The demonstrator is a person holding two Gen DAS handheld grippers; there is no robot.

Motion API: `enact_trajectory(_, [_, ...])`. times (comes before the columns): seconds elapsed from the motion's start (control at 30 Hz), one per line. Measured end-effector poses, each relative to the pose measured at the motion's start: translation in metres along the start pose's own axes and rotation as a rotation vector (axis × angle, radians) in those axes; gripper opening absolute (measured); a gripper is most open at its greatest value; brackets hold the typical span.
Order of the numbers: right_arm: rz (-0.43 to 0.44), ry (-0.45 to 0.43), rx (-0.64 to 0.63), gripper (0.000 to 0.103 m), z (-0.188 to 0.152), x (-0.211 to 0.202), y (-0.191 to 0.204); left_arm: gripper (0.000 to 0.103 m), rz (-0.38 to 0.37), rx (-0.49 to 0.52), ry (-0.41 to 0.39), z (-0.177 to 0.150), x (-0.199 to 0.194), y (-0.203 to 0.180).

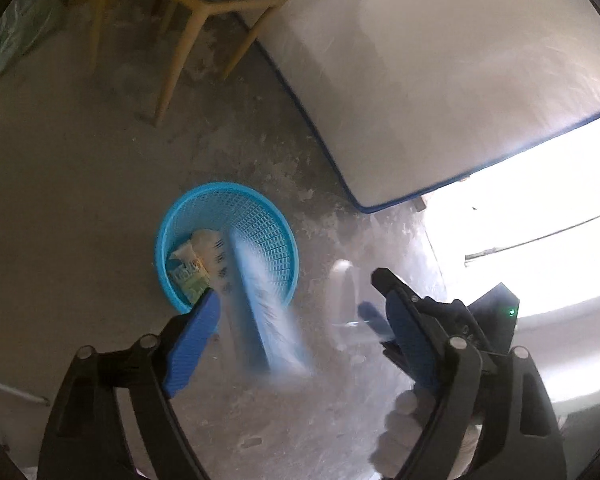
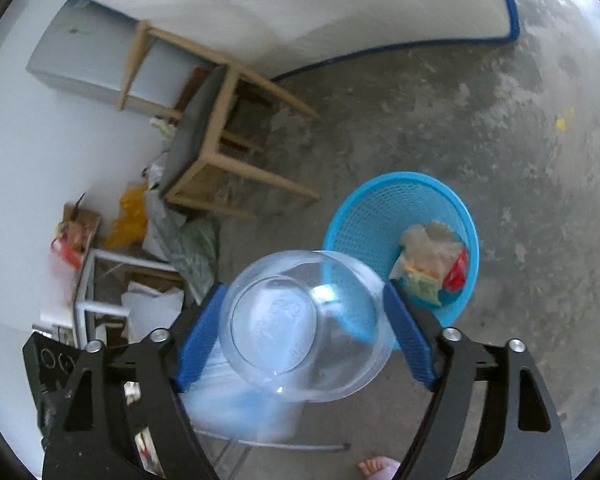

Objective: Collect trash
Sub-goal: 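Carry the box and lid to the wastebasket and open both grippers, then move both tools back to the table toward the pink sponge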

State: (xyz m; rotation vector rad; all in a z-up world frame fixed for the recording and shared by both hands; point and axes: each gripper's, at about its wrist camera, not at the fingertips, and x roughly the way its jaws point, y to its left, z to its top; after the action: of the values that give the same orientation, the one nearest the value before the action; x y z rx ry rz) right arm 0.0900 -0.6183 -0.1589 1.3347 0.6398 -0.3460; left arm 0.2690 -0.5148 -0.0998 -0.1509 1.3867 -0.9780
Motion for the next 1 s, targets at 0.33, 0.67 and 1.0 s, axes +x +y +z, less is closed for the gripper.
enact_trajectory(0.33, [-0.042, -0.006, 0.025, 0.078, 0.001, 0.016, -0.029, 0.083, -0.011, 0.069, -0.062, -0.006, -0.021, -0.005])
enact_trajectory(0.67, [0.047, -0.006, -0.176, 0.078, -0.05, -0.051, -0.004, 0.083, -0.001, 0.26, -0.337, -0.069, -0.171, -0.023])
enact_trajectory(1.0, [0.183, 0.137, -0.358, 0.078, -0.116, -0.088, 0.089, 0.083, 0.263, 0.249, -0.568, -0.183, -0.314, 0.064])
